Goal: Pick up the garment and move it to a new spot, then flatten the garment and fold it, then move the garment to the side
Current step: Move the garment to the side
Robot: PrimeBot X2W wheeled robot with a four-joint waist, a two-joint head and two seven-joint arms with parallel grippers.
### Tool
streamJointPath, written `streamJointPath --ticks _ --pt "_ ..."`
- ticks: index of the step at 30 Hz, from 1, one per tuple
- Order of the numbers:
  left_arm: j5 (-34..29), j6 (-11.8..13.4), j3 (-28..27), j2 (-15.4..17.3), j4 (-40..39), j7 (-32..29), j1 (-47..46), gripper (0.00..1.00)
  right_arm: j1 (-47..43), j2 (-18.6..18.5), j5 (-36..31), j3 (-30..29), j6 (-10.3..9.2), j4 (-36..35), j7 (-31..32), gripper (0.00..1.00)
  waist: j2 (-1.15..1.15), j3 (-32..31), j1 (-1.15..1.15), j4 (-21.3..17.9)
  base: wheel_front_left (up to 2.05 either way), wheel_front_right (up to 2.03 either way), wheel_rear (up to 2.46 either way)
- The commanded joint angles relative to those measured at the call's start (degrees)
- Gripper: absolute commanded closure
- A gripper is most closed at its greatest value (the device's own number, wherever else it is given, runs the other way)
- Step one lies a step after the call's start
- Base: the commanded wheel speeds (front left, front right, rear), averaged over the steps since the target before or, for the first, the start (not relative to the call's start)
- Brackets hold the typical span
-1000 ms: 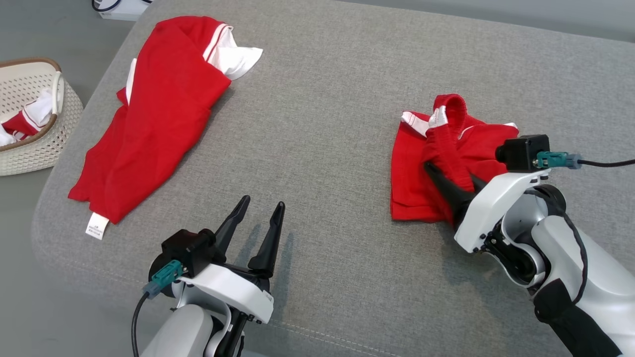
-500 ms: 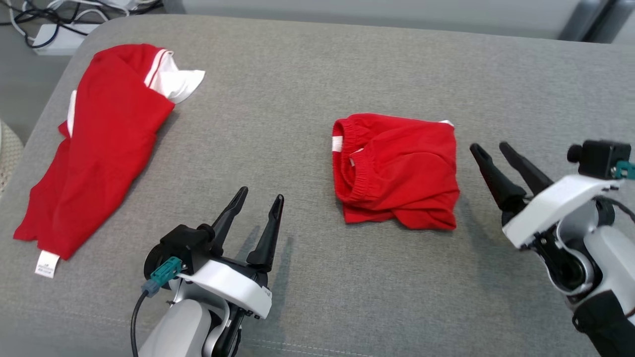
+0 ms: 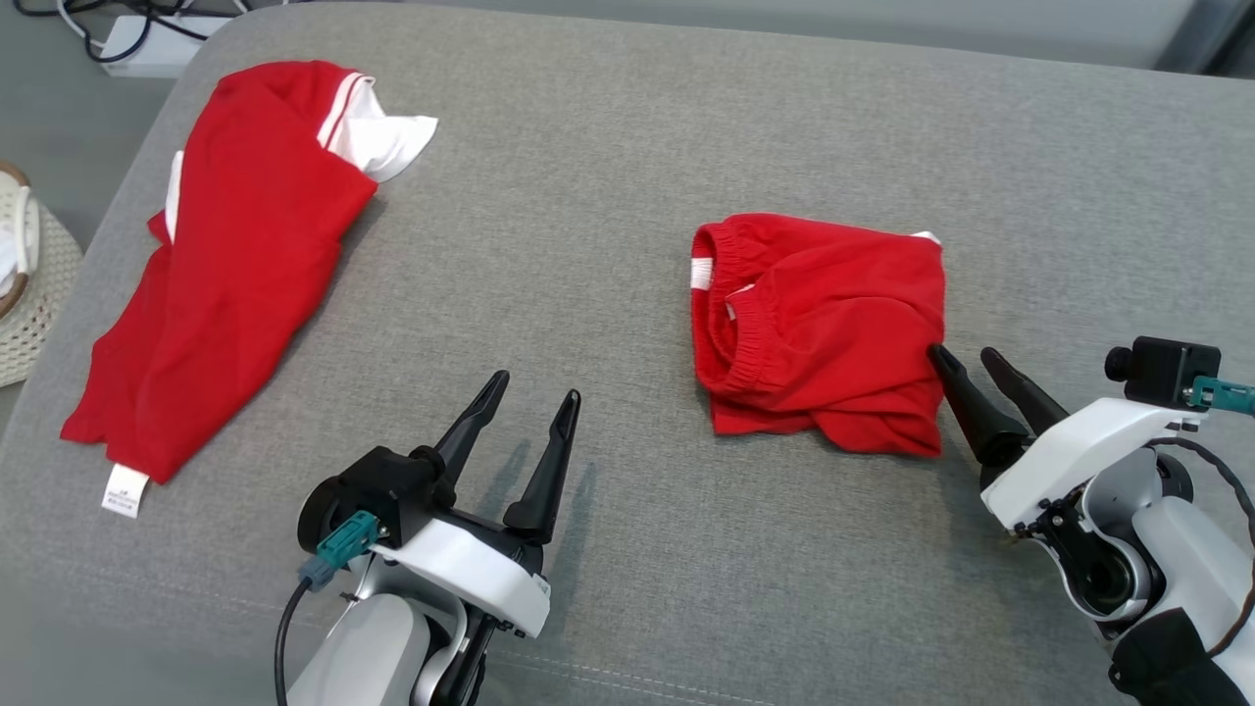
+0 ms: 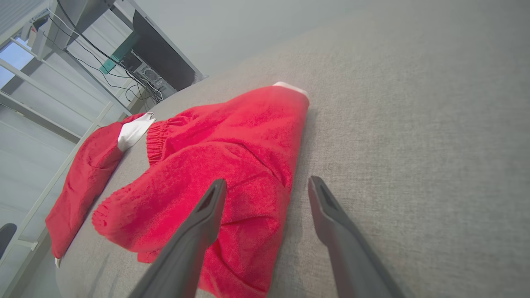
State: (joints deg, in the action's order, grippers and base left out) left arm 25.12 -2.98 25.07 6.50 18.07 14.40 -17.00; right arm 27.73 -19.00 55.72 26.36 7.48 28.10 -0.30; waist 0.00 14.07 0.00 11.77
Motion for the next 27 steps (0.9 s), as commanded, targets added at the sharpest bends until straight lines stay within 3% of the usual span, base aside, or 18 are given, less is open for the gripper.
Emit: streamJointPath --ticks 1,13,14,15,16,21,27 --pt "0.01 -0.05 -1.72 1.0 -1.32 0.53 -2.27 0.0 0.26 -0.05 0.59 0.21 0.01 -0.56 -0.96 0.0 0.0 0.48 0.0 0.91 0.0 0.0 0.0" --pt "0.41 -0.14 -1.75 1.17 -1.47 0.56 -2.68 0.0 3.09 2.61 2.4 1.93 0.01 4.46 -0.42 0.0 0.0 2.48 0.0 3.16 0.0 0.0 0.0" --pt "0.43 -0.19 -1.76 1.17 -1.48 0.56 -2.8 0.0 3.33 2.87 2.6 2.42 0.01 4.73 -0.11 0.2 0.0 2.62 0.0 3.25 0.0 0.0 0.0" --pt "0.44 -0.23 -1.77 1.17 -1.49 0.56 -2.92 0.0 3.56 3.08 2.87 2.77 0.01 4.87 0.01 0.64 0.0 2.74 0.0 3.33 0.0 0.0 0.0" --pt "0.46 -0.25 -1.78 1.13 -1.51 0.56 -3.05 0.0 3.8 3.19 3.08 2.99 0.01 5.06 -0.08 1.0 0.0 2.83 0.0 3.38 0.0 0.0 0.0" --pt "0.55 -0.27 -1.98 1.14 -1.3 0.58 -3.07 0.0 4.42 2.36 3.68 3.41 0.01 5.73 -1.65 1.0 0.0 2.75 0.0 3.02 0.0 0.0 0.0" --pt "0.38 -0.13 -2.16 1.48 -1.53 0.59 -2.54 0.0 3.3 0.93 4.98 3.22 0.01 5.63 -3.65 1.0 0.0 1.46 0.0 -0.12 0.0 0.0 0.0"
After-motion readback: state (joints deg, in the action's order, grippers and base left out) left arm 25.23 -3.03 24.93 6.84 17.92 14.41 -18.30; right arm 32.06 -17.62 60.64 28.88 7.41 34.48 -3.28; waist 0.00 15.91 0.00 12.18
